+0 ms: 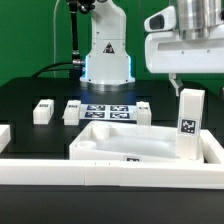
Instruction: Assemble desk
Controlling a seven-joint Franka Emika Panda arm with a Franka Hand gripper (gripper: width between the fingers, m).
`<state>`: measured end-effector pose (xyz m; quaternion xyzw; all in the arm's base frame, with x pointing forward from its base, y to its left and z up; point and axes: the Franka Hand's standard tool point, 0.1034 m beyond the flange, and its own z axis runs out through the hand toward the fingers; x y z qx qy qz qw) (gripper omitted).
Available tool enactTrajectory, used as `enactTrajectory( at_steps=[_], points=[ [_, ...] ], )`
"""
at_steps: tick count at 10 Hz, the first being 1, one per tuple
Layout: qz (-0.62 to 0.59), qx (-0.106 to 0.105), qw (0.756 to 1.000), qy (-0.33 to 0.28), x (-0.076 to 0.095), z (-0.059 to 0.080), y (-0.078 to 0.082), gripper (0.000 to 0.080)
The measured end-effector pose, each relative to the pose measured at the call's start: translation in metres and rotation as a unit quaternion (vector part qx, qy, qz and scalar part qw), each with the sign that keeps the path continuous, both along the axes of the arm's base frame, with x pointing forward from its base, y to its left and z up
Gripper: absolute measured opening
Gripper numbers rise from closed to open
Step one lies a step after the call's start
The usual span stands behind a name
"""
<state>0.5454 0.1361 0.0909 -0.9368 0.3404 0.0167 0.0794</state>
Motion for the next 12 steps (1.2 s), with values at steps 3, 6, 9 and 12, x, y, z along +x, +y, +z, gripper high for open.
enactTrajectory(
  at_steps=[3,6,9,12],
  points=[
    [0.105,-0.003,0.994,-0.018,0.001,0.000,-0.002,0.0649],
    [0.295,-0.024,0.955,-0.010,-0.055,-0.037,-0.029,0.0649],
    [0.426,-0.037,0.904,-0.003,-0.106,-0.063,-0.085,0.0649],
    [0.426,-0.022,0.904,0.019,-0.108,-0.062,-0.079,0.0649]
  ],
)
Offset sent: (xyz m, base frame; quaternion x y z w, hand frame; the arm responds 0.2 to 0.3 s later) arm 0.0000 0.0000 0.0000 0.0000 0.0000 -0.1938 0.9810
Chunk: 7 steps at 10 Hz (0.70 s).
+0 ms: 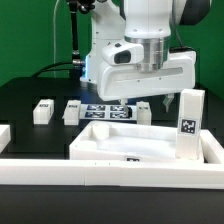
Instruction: Assemble desk
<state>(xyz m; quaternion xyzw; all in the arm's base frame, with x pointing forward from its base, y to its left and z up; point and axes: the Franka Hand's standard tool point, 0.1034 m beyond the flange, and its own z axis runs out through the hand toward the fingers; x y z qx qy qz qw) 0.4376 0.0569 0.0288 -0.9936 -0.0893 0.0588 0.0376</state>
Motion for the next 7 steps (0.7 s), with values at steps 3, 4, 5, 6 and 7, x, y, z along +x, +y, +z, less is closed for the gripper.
enactTrajectory(
  at_steps=[3,4,5,6,7],
  points=[
    [-0.045,-0.019,0.983,0.175,-0.010,0.001,0.005,0.0649],
    [-0.055,-0.021,0.976,0.210,-0.009,0.000,0.005,0.0649],
    [-0.060,-0.022,0.967,0.249,-0.014,-0.001,0.001,0.0649],
    [-0.064,-0.022,0.960,0.273,-0.016,-0.005,-0.004,0.0649],
    [-0.062,-0.023,0.953,0.296,-0.019,-0.005,-0.004,0.0649]
  ],
)
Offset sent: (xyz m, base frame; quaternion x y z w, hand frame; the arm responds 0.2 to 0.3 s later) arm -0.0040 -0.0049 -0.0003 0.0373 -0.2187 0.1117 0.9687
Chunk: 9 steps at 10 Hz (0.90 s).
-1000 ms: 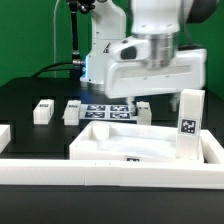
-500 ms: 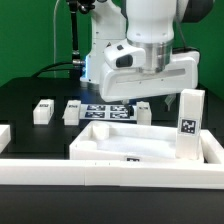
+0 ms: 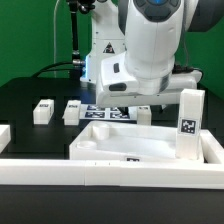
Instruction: Assemble desk
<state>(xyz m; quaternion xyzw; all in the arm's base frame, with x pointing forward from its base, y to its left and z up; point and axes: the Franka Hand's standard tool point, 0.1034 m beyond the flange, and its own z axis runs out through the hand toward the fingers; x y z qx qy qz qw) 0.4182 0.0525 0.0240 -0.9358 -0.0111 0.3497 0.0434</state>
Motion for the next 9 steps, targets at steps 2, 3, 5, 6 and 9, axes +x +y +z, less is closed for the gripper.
enactTrajectory(
  at_steps=[2,3,5,6,9],
  points=[
    [-0.004,0.001,0.998,0.067,-0.004,-0.003,0.000,0.0649],
    [-0.013,-0.008,0.997,0.082,-0.004,-0.007,-0.001,0.0649],
    [-0.017,-0.013,0.995,0.098,-0.004,-0.008,0.000,0.0649],
    [-0.019,-0.014,0.994,0.105,-0.004,-0.010,-0.001,0.0649],
    [-0.018,-0.016,0.994,0.105,-0.005,-0.015,0.001,0.0649]
  ],
)
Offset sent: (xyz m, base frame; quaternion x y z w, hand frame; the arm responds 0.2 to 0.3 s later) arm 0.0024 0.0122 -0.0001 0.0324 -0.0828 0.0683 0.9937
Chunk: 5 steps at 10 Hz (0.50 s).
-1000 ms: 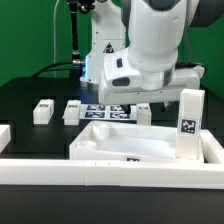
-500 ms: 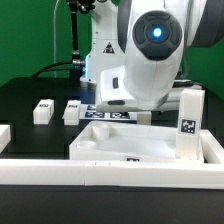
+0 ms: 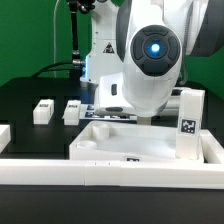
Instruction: Assemble desk
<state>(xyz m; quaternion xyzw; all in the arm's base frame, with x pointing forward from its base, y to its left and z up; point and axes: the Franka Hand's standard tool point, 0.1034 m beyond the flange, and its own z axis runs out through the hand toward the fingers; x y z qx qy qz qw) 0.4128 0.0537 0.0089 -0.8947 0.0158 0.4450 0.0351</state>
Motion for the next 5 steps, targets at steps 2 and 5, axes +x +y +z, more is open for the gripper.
enactTrajectory(
  at_steps=[2,5],
  points=[
    [-0.001,0.000,1.000,-0.001,0.0003,-0.0002,0.0002,0.0649],
    [-0.001,0.000,1.000,-0.001,0.0004,-0.0002,-0.0006,0.0397]
  ],
)
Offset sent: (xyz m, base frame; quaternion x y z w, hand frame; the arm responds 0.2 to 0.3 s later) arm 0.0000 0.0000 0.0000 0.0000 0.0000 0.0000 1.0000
